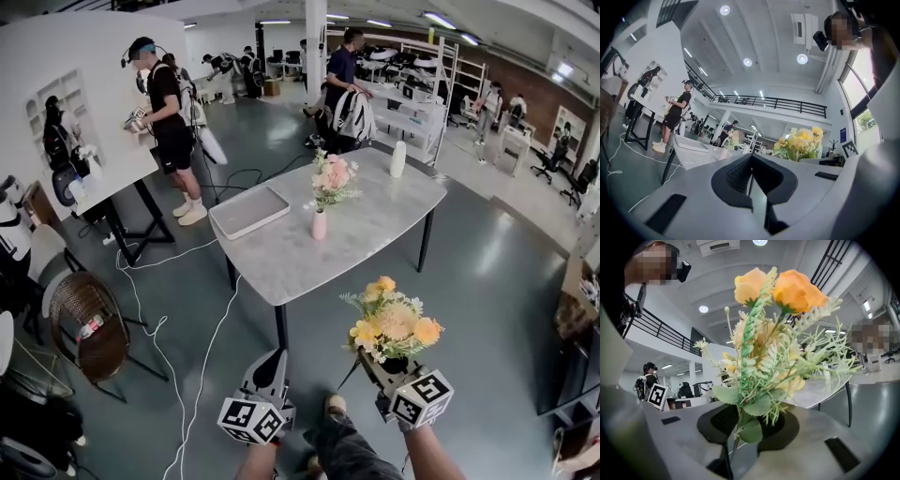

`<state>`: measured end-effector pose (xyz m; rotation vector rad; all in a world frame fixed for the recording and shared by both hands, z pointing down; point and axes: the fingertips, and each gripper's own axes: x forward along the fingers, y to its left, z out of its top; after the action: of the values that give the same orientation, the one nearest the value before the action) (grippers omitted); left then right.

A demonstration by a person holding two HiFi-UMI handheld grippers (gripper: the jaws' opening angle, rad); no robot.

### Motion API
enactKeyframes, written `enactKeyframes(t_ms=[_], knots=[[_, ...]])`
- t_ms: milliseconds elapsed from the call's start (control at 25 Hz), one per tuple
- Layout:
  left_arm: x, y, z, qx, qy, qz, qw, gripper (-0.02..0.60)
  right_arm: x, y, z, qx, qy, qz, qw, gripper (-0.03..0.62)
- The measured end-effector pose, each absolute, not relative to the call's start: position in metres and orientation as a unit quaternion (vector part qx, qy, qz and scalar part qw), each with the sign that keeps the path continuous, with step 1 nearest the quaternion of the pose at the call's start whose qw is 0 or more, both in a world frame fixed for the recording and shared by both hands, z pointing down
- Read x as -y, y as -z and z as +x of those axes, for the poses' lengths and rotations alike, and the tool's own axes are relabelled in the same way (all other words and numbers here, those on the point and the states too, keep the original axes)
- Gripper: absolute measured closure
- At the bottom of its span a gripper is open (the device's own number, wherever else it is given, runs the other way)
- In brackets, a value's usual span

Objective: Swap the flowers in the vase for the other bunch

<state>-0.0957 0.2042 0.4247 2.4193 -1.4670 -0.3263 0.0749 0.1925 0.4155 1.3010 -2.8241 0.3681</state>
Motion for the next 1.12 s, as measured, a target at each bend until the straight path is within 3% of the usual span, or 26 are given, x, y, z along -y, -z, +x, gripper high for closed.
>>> enactKeyframes(t_ms=[400, 1120], knots=[[-0.136, -0.414, -0.093, 0.522, 0.091, 0.839, 0.125, 0.568, -0.13, -0.399, 0.059, 0.915, -0.05, 0.4, 0.019, 0.47], [-0.013, -0.431, -0.066, 0.51, 0.081, 0.847, 0.123, 0.568, 0.0, -0.417, 0.074, 0.91, -0.061, 0.411, 0.012, 0.47]])
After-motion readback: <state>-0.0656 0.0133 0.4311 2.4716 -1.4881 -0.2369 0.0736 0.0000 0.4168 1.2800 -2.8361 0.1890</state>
